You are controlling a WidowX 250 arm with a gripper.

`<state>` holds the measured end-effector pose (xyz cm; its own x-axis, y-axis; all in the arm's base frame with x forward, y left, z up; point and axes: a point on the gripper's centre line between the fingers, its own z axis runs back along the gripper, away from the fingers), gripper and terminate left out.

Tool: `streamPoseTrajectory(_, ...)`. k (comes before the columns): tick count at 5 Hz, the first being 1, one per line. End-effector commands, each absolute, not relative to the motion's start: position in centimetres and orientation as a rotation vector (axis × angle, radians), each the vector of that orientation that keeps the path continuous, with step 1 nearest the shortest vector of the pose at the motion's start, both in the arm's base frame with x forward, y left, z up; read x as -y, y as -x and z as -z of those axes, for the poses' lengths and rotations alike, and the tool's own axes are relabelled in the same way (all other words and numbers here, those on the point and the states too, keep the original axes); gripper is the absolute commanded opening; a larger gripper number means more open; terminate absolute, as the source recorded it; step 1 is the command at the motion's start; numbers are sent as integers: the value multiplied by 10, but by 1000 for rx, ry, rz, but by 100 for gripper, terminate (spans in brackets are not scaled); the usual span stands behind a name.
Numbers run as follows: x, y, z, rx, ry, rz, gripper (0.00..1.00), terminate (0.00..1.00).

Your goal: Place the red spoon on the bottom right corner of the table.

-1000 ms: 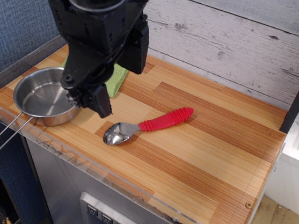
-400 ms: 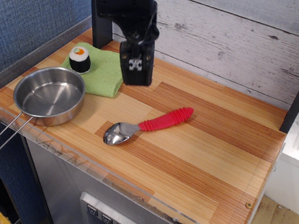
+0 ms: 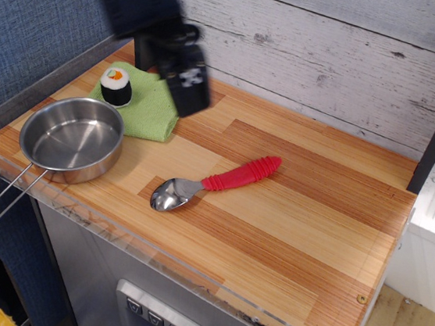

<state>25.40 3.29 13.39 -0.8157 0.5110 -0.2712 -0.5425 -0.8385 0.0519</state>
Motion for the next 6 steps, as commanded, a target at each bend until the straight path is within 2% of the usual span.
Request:
streamPoseTrajectory(1,-26,-259,-103,-170,342,-2519,100,0)
streamPoseTrajectory(4,-4,-298,-76,-122,280,-2526,100,0)
streamPoseTrajectory(6,1,-322,-42,-113,234,-2575,100,0)
